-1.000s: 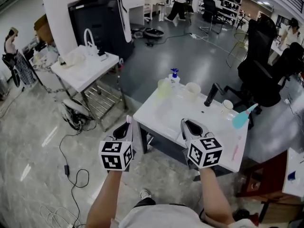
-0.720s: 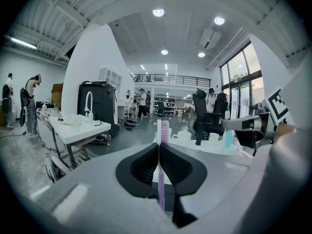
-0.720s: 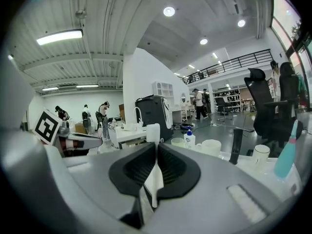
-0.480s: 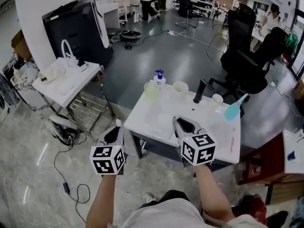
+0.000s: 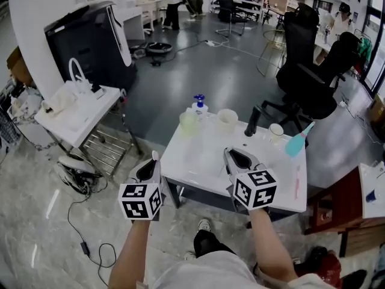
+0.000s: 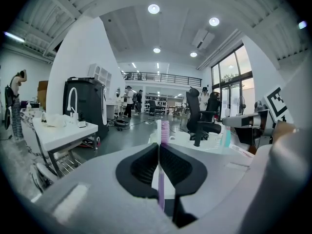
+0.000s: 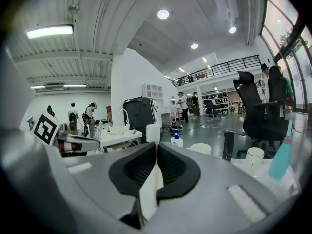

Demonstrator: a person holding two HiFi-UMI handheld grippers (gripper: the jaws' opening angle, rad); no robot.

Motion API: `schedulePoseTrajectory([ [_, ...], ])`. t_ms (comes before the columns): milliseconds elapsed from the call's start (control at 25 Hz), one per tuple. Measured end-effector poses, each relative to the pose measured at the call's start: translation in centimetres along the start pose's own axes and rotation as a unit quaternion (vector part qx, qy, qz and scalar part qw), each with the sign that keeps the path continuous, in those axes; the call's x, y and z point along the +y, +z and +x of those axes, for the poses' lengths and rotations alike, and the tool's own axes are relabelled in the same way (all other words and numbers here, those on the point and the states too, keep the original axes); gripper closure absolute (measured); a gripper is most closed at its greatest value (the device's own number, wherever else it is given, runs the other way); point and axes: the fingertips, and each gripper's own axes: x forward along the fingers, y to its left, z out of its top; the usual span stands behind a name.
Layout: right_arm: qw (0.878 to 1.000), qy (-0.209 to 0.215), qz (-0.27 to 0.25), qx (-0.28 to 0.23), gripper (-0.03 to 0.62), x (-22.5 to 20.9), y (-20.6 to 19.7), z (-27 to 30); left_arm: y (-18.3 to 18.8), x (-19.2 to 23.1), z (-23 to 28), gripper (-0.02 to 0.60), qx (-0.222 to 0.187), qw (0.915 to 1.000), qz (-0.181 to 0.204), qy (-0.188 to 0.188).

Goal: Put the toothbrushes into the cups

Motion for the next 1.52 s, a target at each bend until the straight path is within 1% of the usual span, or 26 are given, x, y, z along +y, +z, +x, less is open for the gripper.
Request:
schedulePoseTrajectory([
  [200, 1.000, -0.008, 0.001, -0.006, 0.579, -2.1, 0.9, 2.1, 1.1, 0.3, 3.1, 0.566, -0.001, 1.0000, 0.005, -0.008],
  [400, 1.000, -0.014, 0.004, -0.010, 0.579, -4.7, 1.5, 5.2, 2.2, 1.0, 7.5, 0.566, 0.000, 0.9999, 0.008, -0.012],
  [720, 1.000, -0.021, 0.010, -0.012, 0.579, -9.3, 3.9, 9.5, 5.1, 1.5, 13.9, 0.566, 0.004, 0.9998, 0.013, -0.014],
  [1040, 1.000, -0.021, 0.012, -0.017, 0.579, -12.6, 5.8, 12.3, 7.3, 1.5, 17.7, 0.566, 0.002, 0.9998, 0.014, -0.011],
  [1520, 1.000, -0.014, 0.014, -0.019, 0.579, -16.2, 7.3, 15.6, 9.9, 1.2, 22.5, 0.566, -0.005, 0.9999, 0.011, -0.007],
])
